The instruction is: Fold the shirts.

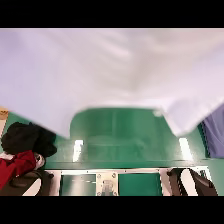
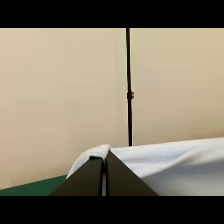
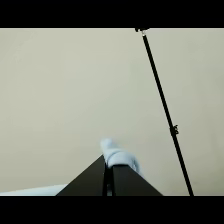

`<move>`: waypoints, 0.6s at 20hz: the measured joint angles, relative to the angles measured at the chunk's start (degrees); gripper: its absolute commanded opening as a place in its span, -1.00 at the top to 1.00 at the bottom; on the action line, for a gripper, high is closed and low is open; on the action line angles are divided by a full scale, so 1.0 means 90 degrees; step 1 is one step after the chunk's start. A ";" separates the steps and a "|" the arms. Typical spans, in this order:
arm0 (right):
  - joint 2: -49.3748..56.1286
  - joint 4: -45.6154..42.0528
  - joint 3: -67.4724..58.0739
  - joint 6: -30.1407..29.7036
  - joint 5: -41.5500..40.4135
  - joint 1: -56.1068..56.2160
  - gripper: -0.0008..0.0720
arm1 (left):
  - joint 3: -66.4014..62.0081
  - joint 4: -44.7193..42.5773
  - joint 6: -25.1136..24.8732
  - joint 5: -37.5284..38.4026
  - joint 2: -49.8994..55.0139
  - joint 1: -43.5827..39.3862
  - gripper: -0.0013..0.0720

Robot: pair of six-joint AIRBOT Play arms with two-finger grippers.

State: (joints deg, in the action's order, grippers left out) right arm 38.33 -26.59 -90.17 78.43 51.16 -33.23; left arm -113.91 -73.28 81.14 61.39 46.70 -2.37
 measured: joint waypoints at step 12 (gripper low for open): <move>0.2793 -0.0068 0.3852 -0.1739 -0.2868 0.2414 0.93 | 0.1608 0.1542 -0.1460 -0.1338 0.4364 -0.0024 0.89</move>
State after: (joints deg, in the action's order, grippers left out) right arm 63.46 -27.20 -55.51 62.78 25.34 -11.51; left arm -99.44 -59.40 68.01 49.34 85.97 -2.59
